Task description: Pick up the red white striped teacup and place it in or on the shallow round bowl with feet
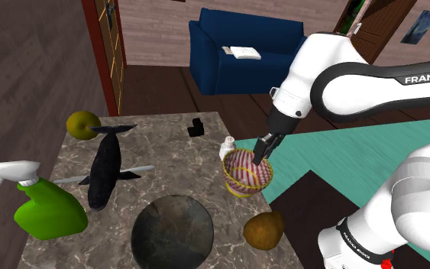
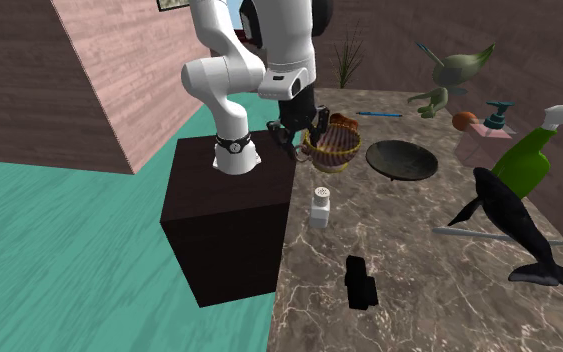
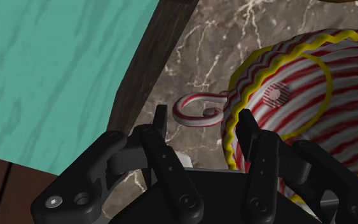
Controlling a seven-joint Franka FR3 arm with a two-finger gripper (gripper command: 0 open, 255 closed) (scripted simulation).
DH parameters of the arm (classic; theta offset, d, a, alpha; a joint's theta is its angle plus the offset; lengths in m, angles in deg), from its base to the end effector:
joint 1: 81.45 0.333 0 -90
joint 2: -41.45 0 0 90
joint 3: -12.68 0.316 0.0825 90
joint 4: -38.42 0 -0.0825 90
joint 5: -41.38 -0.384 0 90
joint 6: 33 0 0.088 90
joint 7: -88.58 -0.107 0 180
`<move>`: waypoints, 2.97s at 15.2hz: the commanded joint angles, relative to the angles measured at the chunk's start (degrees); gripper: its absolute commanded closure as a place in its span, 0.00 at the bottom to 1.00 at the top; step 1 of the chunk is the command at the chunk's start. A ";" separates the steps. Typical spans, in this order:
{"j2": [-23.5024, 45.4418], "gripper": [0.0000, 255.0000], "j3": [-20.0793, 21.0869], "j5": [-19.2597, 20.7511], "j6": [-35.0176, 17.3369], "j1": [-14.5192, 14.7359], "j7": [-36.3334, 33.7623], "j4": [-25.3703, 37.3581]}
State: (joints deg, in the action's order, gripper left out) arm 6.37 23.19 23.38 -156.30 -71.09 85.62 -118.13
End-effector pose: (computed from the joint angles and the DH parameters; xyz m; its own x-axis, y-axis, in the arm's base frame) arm 0.3239 0.1327 0.4020 0.9938 0.1108 0.0106 0.1111 -0.9805 -0.1619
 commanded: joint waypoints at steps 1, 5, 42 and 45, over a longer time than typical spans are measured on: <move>-0.94 1.00 -0.21 0.33 1.88 -0.12 -0.28 0.95; -2.29 1.00 -0.59 0.96 5.46 -0.34 -0.88 3.22; 23.04 1.00 21.36 1.23 -5.01 4.22 -27.03 23.31; 24.31 1.00 21.77 1.47 -7.52 4.21 -27.08 22.00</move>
State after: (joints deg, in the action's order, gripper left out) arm 30.33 44.84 24.79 -163.03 -66.87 58.55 -95.75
